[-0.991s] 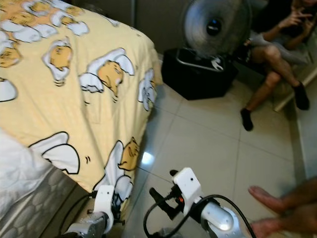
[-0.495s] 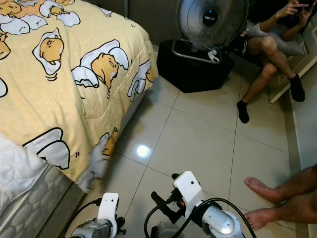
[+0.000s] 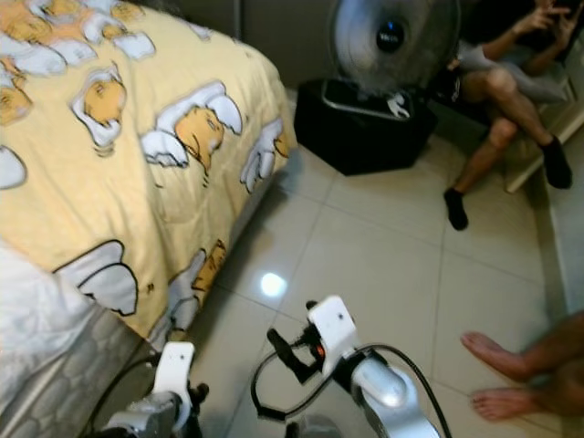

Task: Clean up the room

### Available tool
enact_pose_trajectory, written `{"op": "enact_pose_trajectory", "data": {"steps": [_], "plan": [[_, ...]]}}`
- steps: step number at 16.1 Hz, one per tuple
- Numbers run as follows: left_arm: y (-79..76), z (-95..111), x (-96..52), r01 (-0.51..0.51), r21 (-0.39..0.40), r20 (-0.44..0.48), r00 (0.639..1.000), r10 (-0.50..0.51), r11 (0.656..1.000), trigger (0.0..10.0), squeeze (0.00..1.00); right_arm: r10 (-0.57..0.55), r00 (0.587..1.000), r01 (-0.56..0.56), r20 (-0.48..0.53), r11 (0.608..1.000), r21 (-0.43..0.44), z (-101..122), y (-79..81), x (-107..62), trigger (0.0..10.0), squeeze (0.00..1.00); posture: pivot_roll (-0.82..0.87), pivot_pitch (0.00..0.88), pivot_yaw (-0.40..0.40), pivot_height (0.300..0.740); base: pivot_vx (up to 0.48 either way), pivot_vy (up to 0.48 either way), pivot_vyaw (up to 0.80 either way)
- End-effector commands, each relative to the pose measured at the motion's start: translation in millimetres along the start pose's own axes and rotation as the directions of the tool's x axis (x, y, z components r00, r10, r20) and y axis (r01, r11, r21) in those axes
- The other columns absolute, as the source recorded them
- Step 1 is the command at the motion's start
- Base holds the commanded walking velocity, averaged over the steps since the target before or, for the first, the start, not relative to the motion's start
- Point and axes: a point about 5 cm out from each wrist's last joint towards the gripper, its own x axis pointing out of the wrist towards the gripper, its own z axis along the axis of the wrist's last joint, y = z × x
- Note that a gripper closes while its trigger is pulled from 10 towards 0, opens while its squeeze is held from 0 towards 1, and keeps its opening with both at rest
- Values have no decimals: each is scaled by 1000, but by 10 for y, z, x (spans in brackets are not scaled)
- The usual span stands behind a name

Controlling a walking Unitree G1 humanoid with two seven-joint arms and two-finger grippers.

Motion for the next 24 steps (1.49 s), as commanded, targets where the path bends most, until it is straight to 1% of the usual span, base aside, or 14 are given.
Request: {"op": "enact_pose_trajectory", "data": {"steps": [1,2,3,4,5,6,8,9,12,16,20,22,23,24], "plan": [[-24,106,3,11,7,52,999,-11,1000,10000,1000,-38,999,38,-8,999,-37,-35,-66,10,10000,1000,-141,0,-47,698,0,0,0],[0,181,2,3,0,87,996,-3,1000,10000,922,-49,999,48,-5,998,-49,-34,-96,34,10000,1000,-140,0,-43,698,0,0,0],[41,346,-10,-3,13,177,984,1,1000,10000,0,-75,997,75,10,996,-47,-6,-146,63,10000,0,-137,0,-28,698,0,0,0],[162,809,-109,-32,31,434,901,16,999,10000,0,-160,985,163,58,985,-48,69,-319,133,10000,0,-132,0,-14,698,0,0,0],[162,809,-109,-32,31,434,901,16,999,10000,0,-160,985,163,58,985,-48,69,-319,133,10000,0,-132,0,-14,698,0,0,0],[292,1047,-208,-65,-5,553,831,57,998,10000,0,-213,972,217,100,976,-32,152,-406,168,10000,0,-108,0,1,698,0,0,0],[386,1263,-354,-7,-88,673,737,65,996,10000,0,-236,963,243,132,969,-39,211,-446,193,10000,0,-96,0,3,698,0,0,0],[491,1429,-552,-7,-143,760,640,114,990,10000,1000,-267,946,281,184,958,-56,336,-490,206,10000,0,-79,0,3,698,0,0,0],[617,1516,-887,-73,-253,817,518,254,965,10000,1000,-326,886,363,329,930,-57,706,-591,190,10000,0,-86,0,9,698,0,0,0],[677,1578,-1201,-186,-363,809,424,408,913,10000,1000,-374,820,406,433,914,21,992,-684,186,10000,0,-78,0,-12,698,0,0,0],[650,1577,-1187,-244,-384,767,453,455,891,10000,1000,-339,856,330,389,939,94,908,-675,280,10000,0,-72,0,-17,698,0,0,0],[664,1600,-1123,-271,-354,727,523,445,895,10000,1000,-349,872,328,342,937,119,854,-745,336,10000,4,-52,0,-22,698,0,0,678],[652,1619,-1132,-246,-348,732,531,427,904,10000,0,-346,874,323,342,938,124,855,-749,349,10000,16,-50,0,-21,698,0,0,631],[652,1628,-1138,-247,-343,737,528,422,907,10000,0,-344,875,322,340,939,120,853,-751,360,10000,16,-49,0,-20,698,0,0,619]]}}
